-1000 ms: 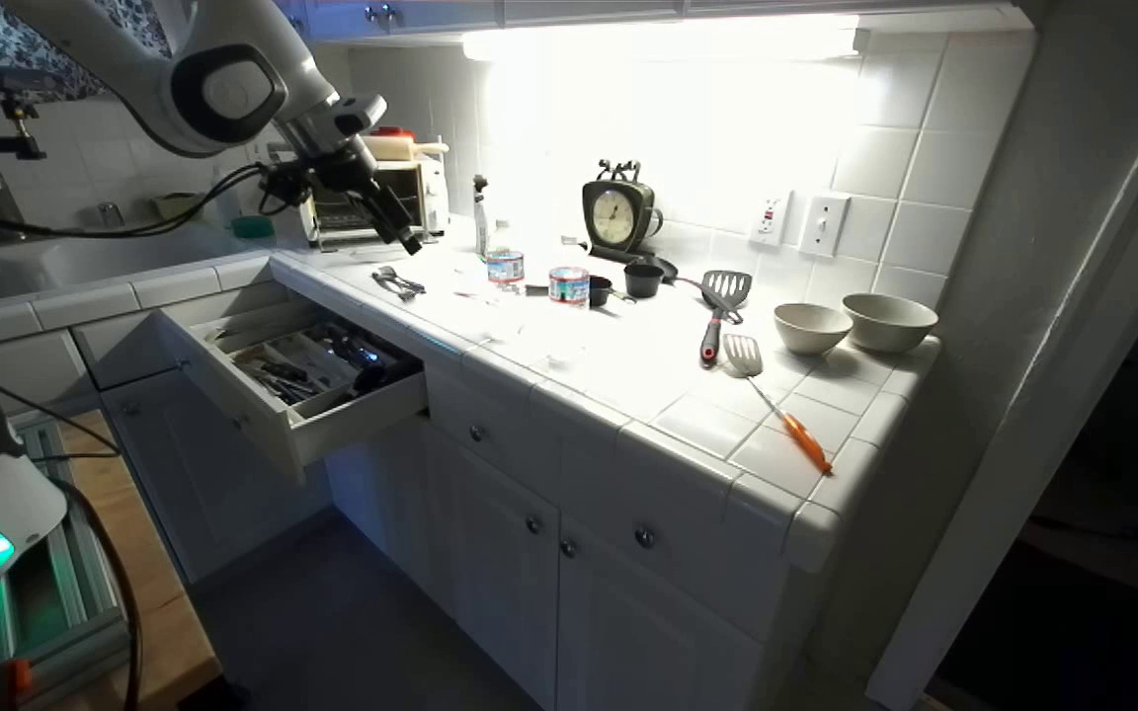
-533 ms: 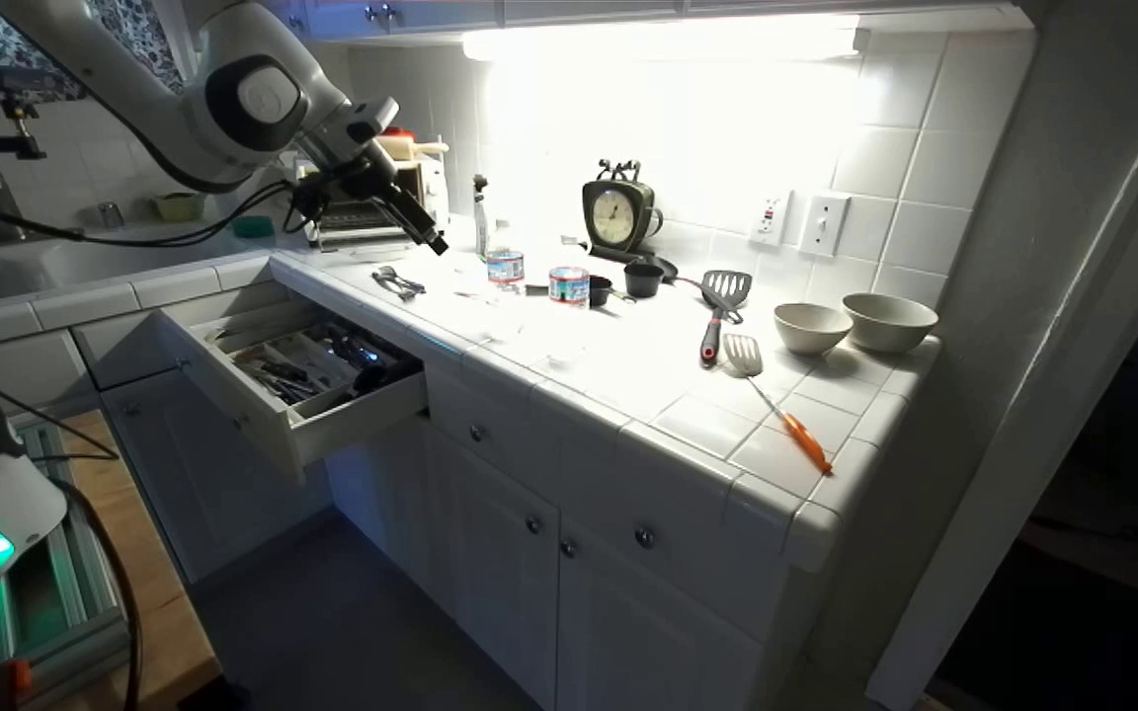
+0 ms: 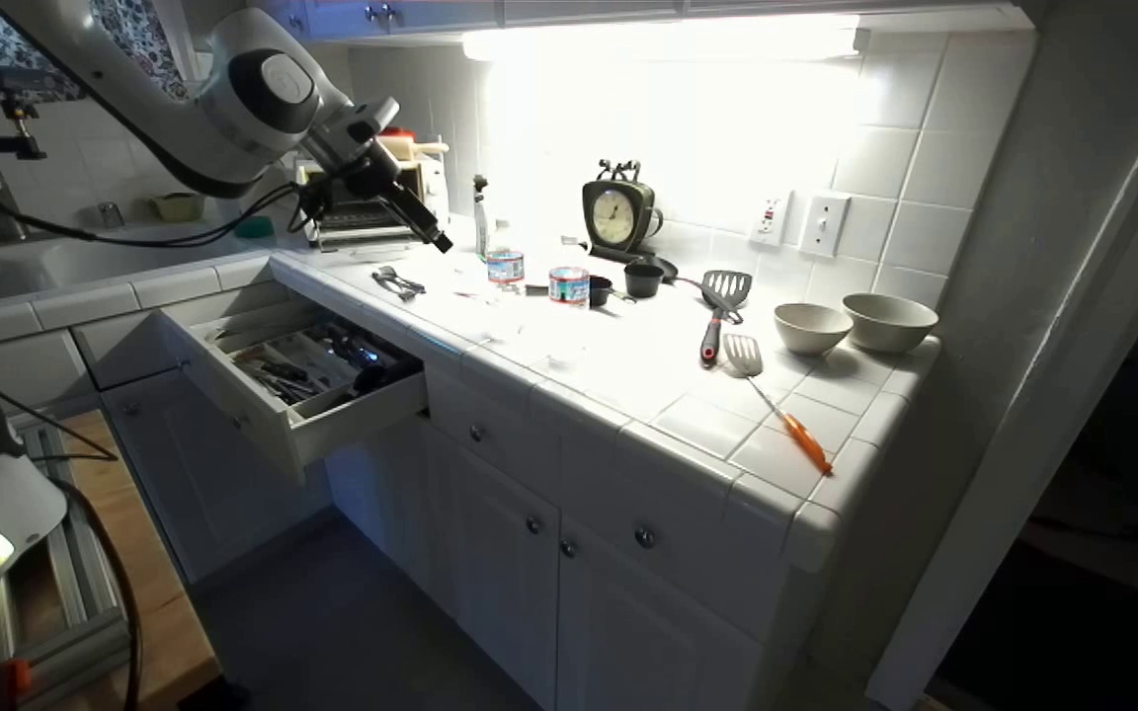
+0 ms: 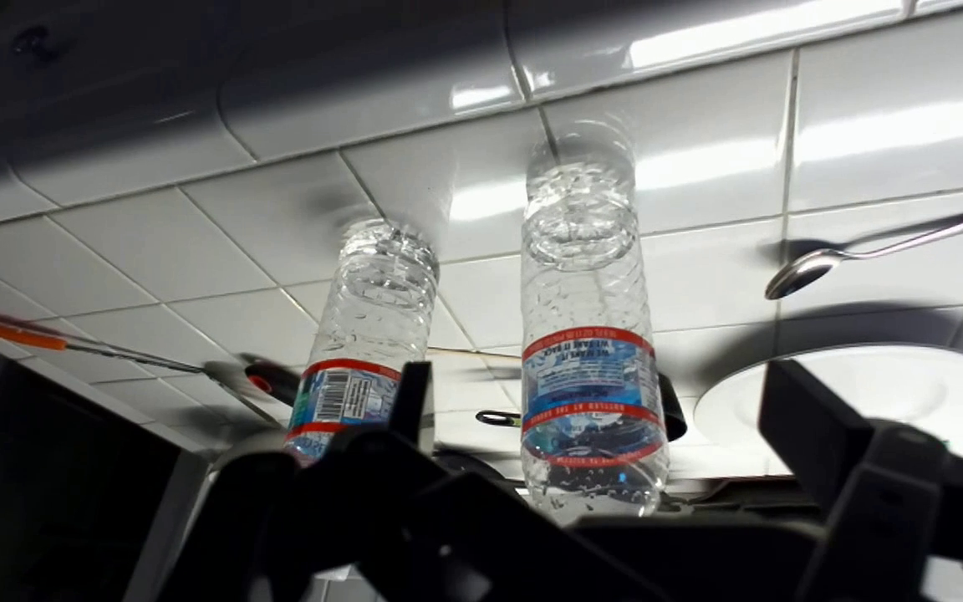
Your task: Turn the bottle on the left over so that its standing on its cap
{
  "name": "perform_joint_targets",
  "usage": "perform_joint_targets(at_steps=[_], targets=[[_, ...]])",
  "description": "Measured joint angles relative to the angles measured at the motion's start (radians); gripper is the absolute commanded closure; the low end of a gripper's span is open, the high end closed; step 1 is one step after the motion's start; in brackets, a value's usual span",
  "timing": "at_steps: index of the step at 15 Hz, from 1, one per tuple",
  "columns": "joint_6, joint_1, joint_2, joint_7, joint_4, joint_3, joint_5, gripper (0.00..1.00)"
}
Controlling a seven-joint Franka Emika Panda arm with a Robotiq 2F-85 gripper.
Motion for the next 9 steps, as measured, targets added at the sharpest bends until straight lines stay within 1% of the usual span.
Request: perform_joint_targets(at_steps=[5,7,9], targets=[[0.000,-0.004,0.009,0.001,0.006,0.002,-0.017,0.00],[-0.001,-0.014,0.010,0.028,0.013,0.006,-0.083,0.00],[-0.003,-0.026,0.011,0.074,0.024,0.015,-0.172,0.00]])
